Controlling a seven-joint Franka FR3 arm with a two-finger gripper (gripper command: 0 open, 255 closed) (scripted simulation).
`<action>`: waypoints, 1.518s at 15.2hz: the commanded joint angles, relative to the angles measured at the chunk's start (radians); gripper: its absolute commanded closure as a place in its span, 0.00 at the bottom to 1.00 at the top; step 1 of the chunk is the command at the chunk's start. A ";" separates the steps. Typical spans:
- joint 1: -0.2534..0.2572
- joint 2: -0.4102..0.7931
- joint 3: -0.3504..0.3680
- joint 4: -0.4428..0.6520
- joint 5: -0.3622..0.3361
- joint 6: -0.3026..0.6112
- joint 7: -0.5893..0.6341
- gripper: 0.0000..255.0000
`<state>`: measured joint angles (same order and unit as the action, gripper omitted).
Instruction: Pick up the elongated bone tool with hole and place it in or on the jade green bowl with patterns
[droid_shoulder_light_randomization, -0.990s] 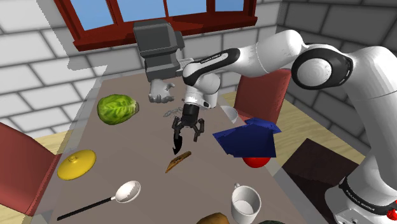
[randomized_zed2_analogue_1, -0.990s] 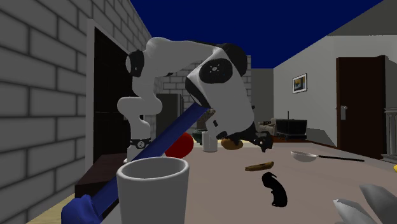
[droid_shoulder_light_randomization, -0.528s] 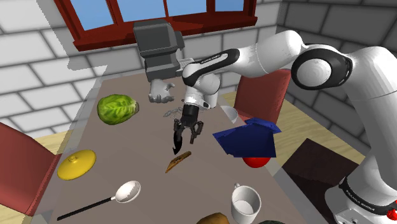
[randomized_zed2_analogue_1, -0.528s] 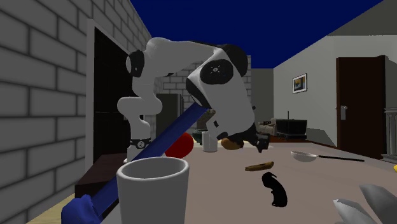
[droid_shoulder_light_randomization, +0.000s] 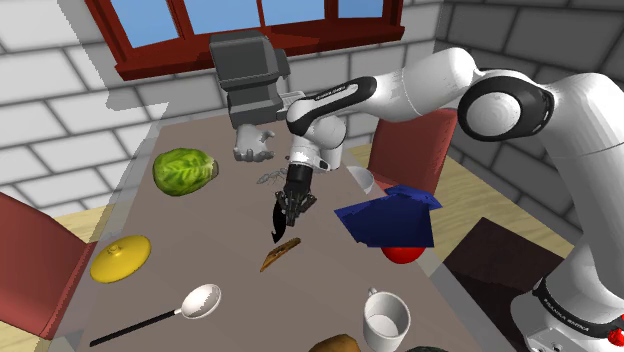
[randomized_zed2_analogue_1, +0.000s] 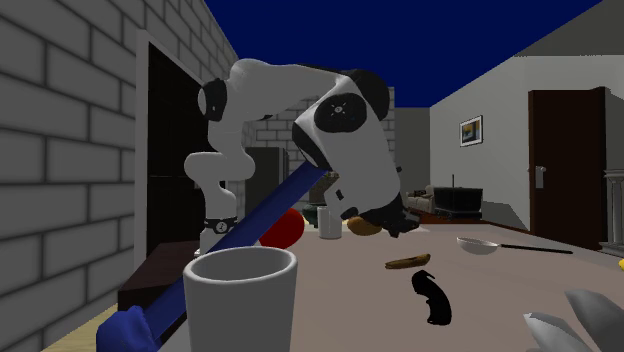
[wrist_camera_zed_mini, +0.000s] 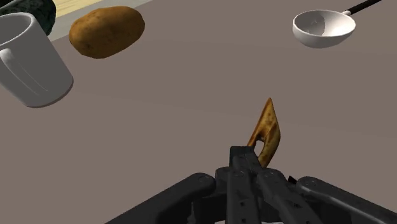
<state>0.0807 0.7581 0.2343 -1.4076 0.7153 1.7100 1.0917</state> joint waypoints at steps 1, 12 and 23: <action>0.000 0.000 0.000 0.000 0.000 0.000 0.000 1.00; 0.628 -0.206 -0.334 -0.331 -0.547 0.689 0.943 0.00; 0.629 -0.160 -0.332 -0.322 -0.537 0.726 0.937 0.00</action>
<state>0.7086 0.5846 -0.0988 -1.7202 0.1803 2.4333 2.0315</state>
